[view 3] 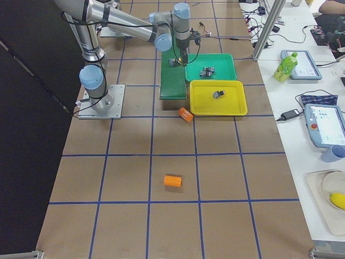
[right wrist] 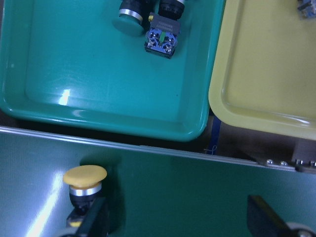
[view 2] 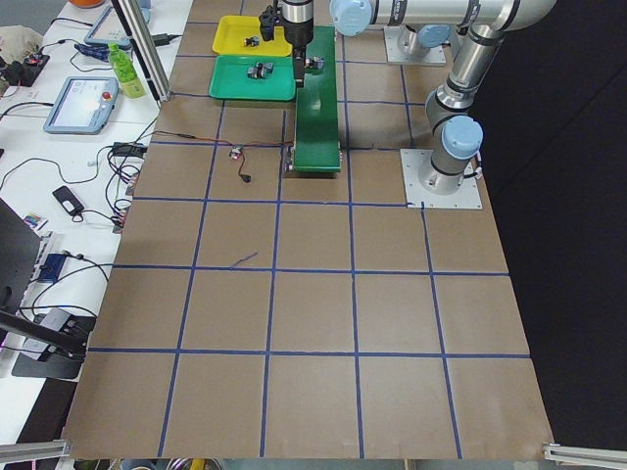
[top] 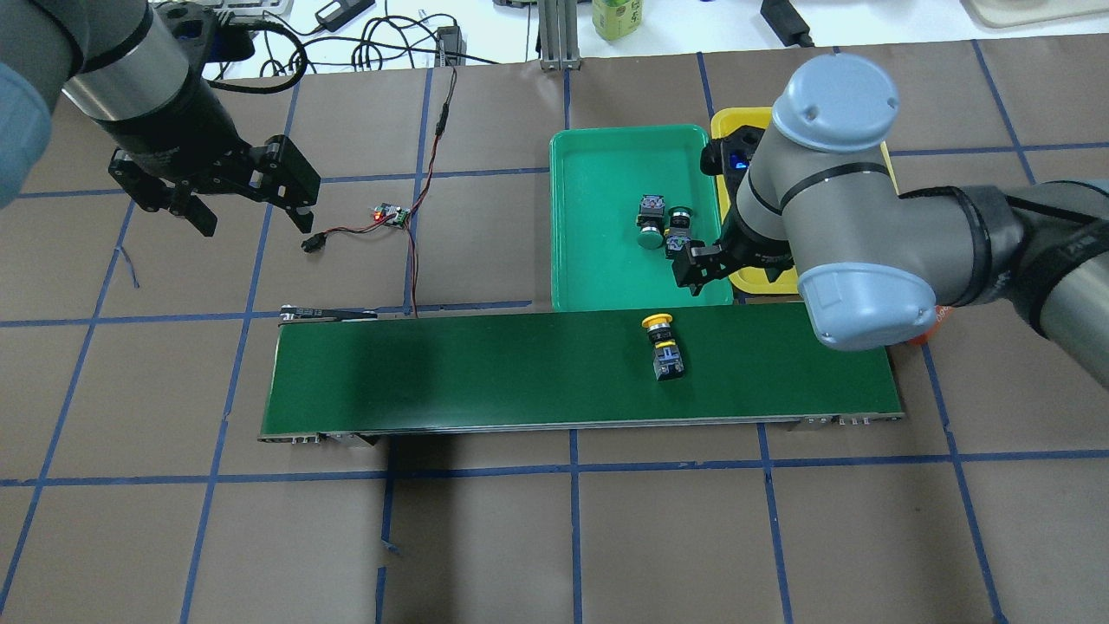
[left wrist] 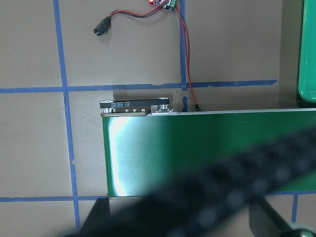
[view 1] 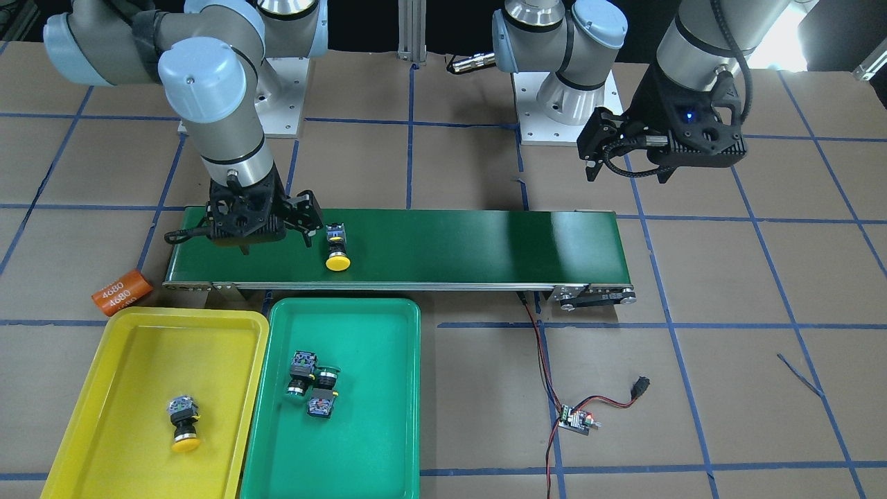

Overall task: Sort buttons by color to trays
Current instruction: 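Return the right gripper to the belt and grasp the yellow button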

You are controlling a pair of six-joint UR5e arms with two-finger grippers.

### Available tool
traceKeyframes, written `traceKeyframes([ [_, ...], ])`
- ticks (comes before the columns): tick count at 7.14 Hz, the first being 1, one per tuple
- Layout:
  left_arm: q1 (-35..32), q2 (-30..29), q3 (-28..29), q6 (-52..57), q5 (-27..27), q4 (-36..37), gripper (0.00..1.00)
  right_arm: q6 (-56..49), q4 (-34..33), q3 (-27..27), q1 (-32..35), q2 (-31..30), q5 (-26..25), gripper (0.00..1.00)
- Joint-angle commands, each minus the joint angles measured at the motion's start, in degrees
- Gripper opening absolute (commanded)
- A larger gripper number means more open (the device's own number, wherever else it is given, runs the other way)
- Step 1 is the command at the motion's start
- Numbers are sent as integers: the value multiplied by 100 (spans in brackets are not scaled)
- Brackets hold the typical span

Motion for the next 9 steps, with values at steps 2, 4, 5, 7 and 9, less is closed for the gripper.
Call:
traceKeyframes([
  [2,10,0,11,0,0,0,100,40,-48,544,16,-358,17,100],
  [4,19,0,28,0,0,0,100,40,-40,553,16,-349,43,100],
  [5,19,0,28,0,0,0,100,40,-40,553,24,-349,61,100],
  [7,19,0,28,0,-35,-9,100,40,-40,623,33,-323,87,100],
  [9,28,0,28,0,-35,0,100,23,-773,1122,33,-296,96,100],
])
